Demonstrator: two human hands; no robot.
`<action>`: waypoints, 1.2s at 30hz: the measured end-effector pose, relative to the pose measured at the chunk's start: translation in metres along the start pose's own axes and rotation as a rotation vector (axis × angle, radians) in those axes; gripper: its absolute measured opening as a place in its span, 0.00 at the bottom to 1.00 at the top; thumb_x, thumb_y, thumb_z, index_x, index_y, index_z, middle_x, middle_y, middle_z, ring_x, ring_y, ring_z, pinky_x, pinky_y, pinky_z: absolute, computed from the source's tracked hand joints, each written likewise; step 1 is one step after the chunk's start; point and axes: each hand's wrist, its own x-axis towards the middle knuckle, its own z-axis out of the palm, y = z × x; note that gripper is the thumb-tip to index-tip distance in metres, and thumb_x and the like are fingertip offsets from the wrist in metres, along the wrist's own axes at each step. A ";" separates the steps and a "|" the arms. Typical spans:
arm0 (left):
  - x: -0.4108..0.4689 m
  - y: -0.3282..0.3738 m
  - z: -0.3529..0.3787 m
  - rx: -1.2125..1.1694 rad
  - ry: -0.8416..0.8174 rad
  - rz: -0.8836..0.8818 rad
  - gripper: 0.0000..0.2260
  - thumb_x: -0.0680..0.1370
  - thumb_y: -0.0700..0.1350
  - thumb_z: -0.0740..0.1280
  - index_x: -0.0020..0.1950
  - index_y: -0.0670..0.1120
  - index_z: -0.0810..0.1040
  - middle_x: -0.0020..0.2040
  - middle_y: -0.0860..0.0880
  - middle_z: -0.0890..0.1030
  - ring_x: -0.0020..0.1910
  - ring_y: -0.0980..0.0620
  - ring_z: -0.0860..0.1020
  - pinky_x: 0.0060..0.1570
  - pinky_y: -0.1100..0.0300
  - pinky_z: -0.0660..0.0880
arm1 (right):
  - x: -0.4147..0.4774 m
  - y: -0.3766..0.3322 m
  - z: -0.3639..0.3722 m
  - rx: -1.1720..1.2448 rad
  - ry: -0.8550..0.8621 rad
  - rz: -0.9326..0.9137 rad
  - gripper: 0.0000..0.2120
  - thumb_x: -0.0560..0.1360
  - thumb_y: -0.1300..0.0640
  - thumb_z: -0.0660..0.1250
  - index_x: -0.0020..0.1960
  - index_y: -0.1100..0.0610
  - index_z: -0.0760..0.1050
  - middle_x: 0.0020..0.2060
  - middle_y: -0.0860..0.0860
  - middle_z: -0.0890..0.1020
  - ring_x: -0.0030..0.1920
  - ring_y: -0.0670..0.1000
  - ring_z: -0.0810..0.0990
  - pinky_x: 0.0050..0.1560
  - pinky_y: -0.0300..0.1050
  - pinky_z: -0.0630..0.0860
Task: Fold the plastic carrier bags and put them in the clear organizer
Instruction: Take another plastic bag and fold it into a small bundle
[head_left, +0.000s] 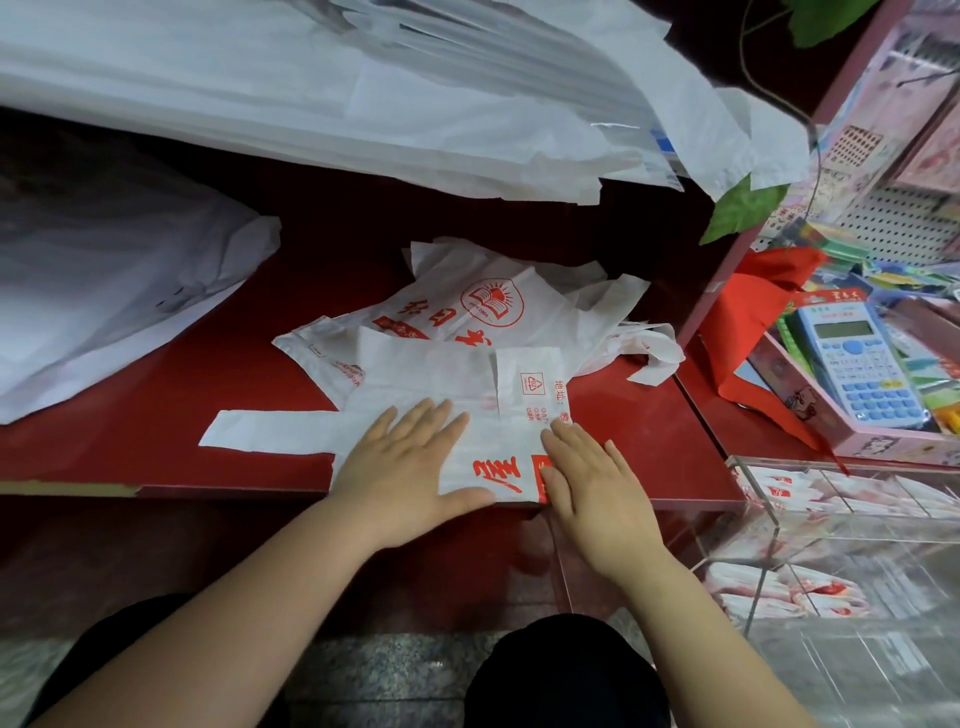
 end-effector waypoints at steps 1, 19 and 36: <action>-0.005 -0.011 -0.001 -0.005 0.002 -0.029 0.57 0.50 0.77 0.23 0.75 0.52 0.37 0.76 0.54 0.37 0.73 0.58 0.35 0.68 0.59 0.33 | 0.000 0.000 -0.001 -0.021 -0.013 0.008 0.44 0.63 0.38 0.28 0.74 0.51 0.56 0.74 0.46 0.56 0.74 0.45 0.50 0.66 0.35 0.37; 0.026 0.036 -0.014 -0.212 0.205 0.086 0.19 0.82 0.45 0.51 0.74 0.51 0.60 0.75 0.54 0.57 0.74 0.57 0.52 0.69 0.63 0.42 | 0.035 -0.009 -0.016 0.374 0.105 0.094 0.13 0.76 0.62 0.61 0.59 0.64 0.75 0.59 0.58 0.78 0.58 0.55 0.74 0.55 0.39 0.66; 0.031 0.033 0.004 -0.254 0.208 0.094 0.20 0.82 0.53 0.50 0.74 0.55 0.59 0.76 0.57 0.54 0.74 0.59 0.48 0.70 0.62 0.41 | 0.086 0.009 -0.025 0.386 -0.087 0.341 0.08 0.71 0.54 0.69 0.36 0.49 0.70 0.47 0.47 0.79 0.55 0.53 0.74 0.55 0.45 0.61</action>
